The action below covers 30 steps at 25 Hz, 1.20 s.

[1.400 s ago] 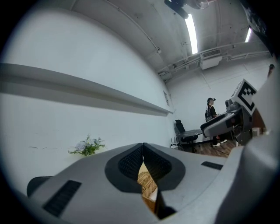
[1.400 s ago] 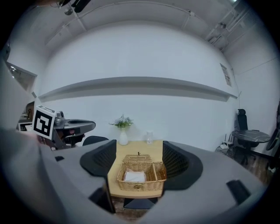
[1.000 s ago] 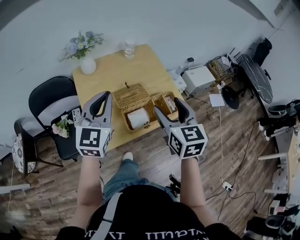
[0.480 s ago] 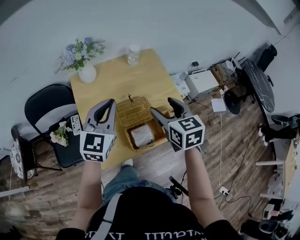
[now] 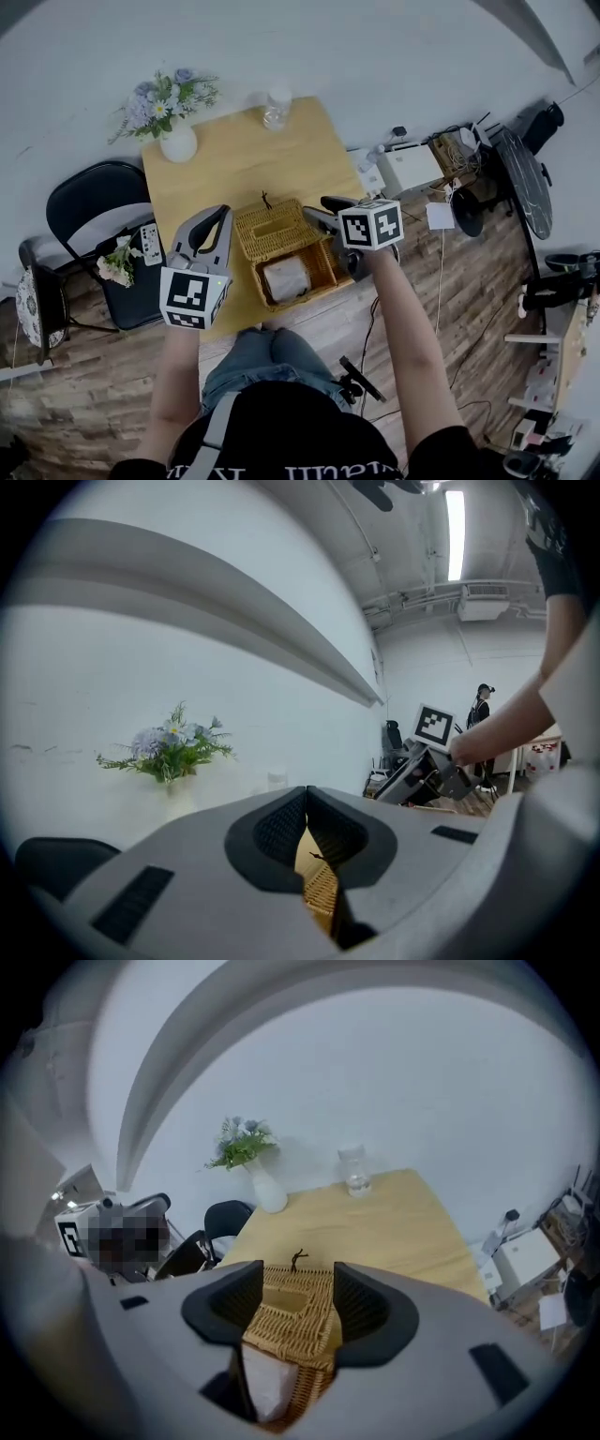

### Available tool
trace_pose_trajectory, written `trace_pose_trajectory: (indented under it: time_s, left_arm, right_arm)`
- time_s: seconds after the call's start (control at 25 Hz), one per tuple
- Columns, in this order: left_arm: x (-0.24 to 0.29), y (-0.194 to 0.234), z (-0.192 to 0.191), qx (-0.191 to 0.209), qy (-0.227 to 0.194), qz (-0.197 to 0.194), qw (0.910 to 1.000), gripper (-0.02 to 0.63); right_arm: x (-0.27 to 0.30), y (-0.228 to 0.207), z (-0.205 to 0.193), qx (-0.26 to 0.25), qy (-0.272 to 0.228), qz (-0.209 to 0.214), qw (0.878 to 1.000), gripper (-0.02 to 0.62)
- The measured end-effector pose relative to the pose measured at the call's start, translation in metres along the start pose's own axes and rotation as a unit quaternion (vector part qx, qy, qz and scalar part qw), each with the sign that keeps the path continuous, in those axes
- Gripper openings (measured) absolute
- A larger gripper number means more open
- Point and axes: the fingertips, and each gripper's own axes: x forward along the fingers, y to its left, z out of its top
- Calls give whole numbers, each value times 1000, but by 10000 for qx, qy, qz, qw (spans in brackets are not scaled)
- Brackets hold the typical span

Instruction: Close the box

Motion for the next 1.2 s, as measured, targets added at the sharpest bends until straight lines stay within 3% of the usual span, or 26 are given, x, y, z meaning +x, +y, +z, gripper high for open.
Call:
trace_pose_trajectory:
  time_s: [0.16,0.4,0.68,0.96,1.08,1.2]
  left_arm:
    - [4,2,-6,-9,100,132,9999,12]
    - [14,13,-7,-128,175,567,9982,12]
    - [23,13,-8,-73,348,888,9954,12]
    - [28,21,-14,93,504,1241,9909,12]
    - [29,23,-15,82,546,1398,9886,12]
    - [31,25,-16,13,545,1519,9869,12]
  right_arm:
    - [18,-17,-5,350,460,335,9978,244]
    - [46,-31,-17,458,1136,754,9896,241]
    - [76,-38,-36,806,2059,1479,9640,241]
    - [97,-38,-38,1528,2276,2219,9357,209]
    - [103,-42,-39,1679,2275,2326,9306,190]
    - [109,-47,-39,1723,2221,2352,9304,118]
